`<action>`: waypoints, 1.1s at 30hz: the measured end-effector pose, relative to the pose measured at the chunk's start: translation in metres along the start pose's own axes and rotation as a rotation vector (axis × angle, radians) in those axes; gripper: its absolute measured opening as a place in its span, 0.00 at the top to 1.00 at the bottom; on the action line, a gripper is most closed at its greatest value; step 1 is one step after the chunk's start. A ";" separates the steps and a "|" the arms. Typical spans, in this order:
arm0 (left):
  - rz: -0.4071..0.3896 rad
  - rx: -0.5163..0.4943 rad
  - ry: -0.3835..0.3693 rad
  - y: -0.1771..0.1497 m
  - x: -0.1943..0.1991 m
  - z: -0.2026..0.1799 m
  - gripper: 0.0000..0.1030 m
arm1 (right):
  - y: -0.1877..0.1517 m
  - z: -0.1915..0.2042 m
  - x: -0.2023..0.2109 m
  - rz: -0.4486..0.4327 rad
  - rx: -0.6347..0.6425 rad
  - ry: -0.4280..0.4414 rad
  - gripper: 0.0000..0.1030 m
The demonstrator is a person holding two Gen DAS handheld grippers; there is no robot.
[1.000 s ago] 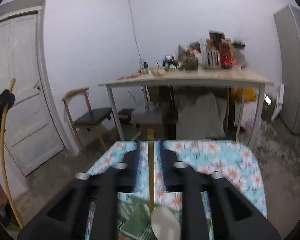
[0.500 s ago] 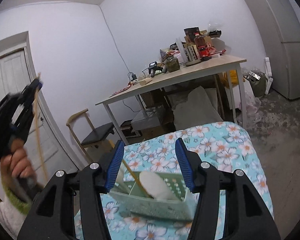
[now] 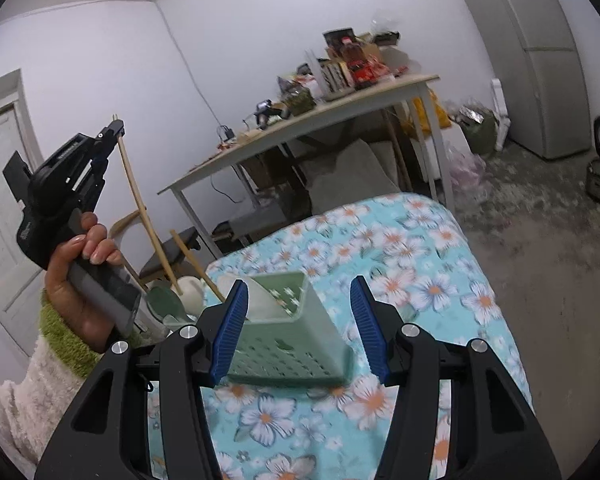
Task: Organize utensils
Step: 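Lower the wooden chopstick into the caddy and open the left gripper, then move both open grippers down to the loose chopsticks beside the caddy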
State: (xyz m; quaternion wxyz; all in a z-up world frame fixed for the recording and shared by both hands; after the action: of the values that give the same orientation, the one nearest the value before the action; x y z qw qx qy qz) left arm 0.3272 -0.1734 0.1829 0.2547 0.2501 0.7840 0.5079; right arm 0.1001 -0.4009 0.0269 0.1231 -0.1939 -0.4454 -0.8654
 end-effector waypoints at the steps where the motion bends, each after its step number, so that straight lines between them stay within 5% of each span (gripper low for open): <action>1: 0.001 -0.006 0.015 -0.005 -0.003 0.001 0.94 | -0.001 -0.002 0.000 0.001 -0.004 -0.002 0.49; 19: 0.064 -0.190 0.102 -0.055 -0.002 -0.017 0.94 | -0.007 -0.019 0.010 -0.009 -0.046 -0.003 0.49; 21: 0.080 -0.179 0.099 -0.054 0.004 -0.015 0.88 | -0.007 -0.020 0.014 -0.013 -0.052 -0.001 0.49; 23: 0.092 -0.166 0.091 -0.049 0.013 -0.013 0.70 | -0.007 -0.020 0.018 -0.016 -0.053 -0.002 0.49; 28: 0.137 -0.173 0.012 -0.033 0.052 -0.026 0.40 | -0.016 -0.019 0.026 0.006 -0.058 -0.008 0.49; 33: 0.248 -0.273 -0.104 -0.041 0.101 -0.040 0.25 | -0.046 -0.027 0.031 0.078 -0.093 -0.022 0.49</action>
State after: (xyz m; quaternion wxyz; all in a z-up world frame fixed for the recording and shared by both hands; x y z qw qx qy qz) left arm 0.2198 -0.1493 0.1446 0.2619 0.3339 0.6567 0.6234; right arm 0.0487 -0.3981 -0.0072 0.1425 -0.2263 -0.3979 -0.8776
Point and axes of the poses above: each gripper's, at about its wrist camera, not at the fingertips, and x roughly against the way its jaws point, z to its left, y to its top, the point moved 8 cm from there along -x, roughly the way its jaws point, and after that the axes turned 7 degrees about -x, right-handed, at the moved point
